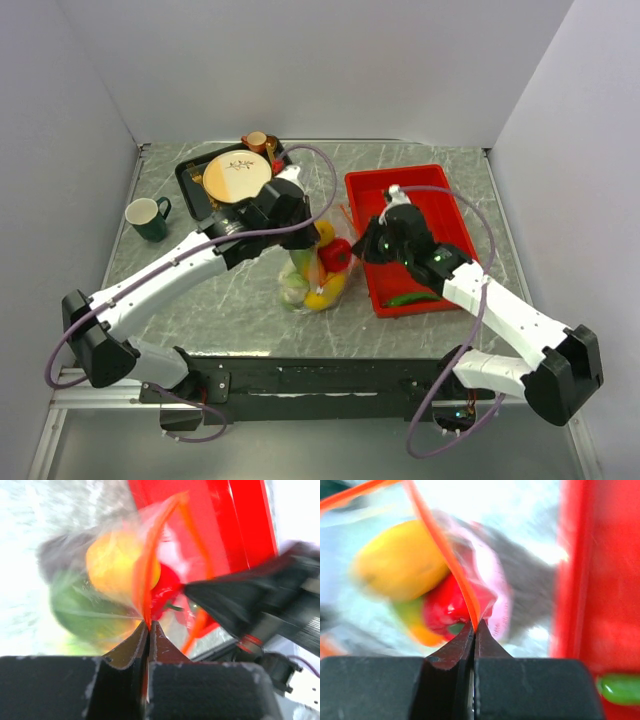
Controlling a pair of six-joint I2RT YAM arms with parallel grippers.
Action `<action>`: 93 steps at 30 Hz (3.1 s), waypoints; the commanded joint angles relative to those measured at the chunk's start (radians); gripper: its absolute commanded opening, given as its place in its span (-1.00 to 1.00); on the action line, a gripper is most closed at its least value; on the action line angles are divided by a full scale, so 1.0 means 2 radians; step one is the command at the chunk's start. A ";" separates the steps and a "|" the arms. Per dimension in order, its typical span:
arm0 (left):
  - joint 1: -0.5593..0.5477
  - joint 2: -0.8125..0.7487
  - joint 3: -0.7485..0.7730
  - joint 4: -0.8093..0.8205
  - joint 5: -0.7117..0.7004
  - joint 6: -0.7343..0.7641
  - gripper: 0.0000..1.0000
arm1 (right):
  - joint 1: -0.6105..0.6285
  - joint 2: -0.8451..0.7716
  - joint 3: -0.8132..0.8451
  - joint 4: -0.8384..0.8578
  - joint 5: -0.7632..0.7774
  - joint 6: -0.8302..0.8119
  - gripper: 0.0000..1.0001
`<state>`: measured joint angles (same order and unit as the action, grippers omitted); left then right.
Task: Place the food in the zip-top bag and seal the zipper
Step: Adjust the zipper food storage bag at the center of the board.
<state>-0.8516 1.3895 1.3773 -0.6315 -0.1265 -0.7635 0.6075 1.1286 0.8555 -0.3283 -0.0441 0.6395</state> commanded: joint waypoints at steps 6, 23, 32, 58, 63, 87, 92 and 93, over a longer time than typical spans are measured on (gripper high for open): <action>0.066 -0.095 0.071 -0.081 -0.084 0.007 -0.82 | 0.047 0.071 0.226 -0.034 -0.031 -0.060 -1.00; 0.099 -0.143 0.075 -0.121 -0.056 0.004 -0.79 | 0.118 0.203 0.288 -0.025 -0.055 -0.018 -1.00; 0.099 -0.178 0.077 -0.127 -0.134 0.001 0.13 | 0.118 0.214 0.393 -0.081 -0.039 -0.047 -1.00; 0.099 -0.301 -0.252 0.002 -0.076 -0.107 0.48 | 0.081 0.223 0.392 -0.097 -0.005 -0.034 -0.97; 0.099 -0.266 -0.263 0.041 -0.098 -0.091 0.43 | 0.078 0.213 0.379 -0.095 -0.010 -0.034 -0.97; 0.138 -0.225 -0.293 0.096 -0.112 -0.101 -0.27 | 0.071 0.180 0.345 -0.087 -0.010 -0.031 -0.94; 0.139 -0.225 -0.281 0.089 -0.119 -0.105 -0.77 | 0.071 0.179 0.339 -0.087 -0.014 -0.030 -0.94; 0.139 -0.225 -0.278 0.087 -0.121 -0.104 -0.92 | 0.071 0.180 0.339 -0.087 -0.016 -0.031 -0.94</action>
<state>-0.5789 0.9455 0.7803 -0.4740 -0.3565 -0.9668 0.7582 1.5467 1.5352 -0.5514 -0.0689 0.5781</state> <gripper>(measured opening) 0.129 0.033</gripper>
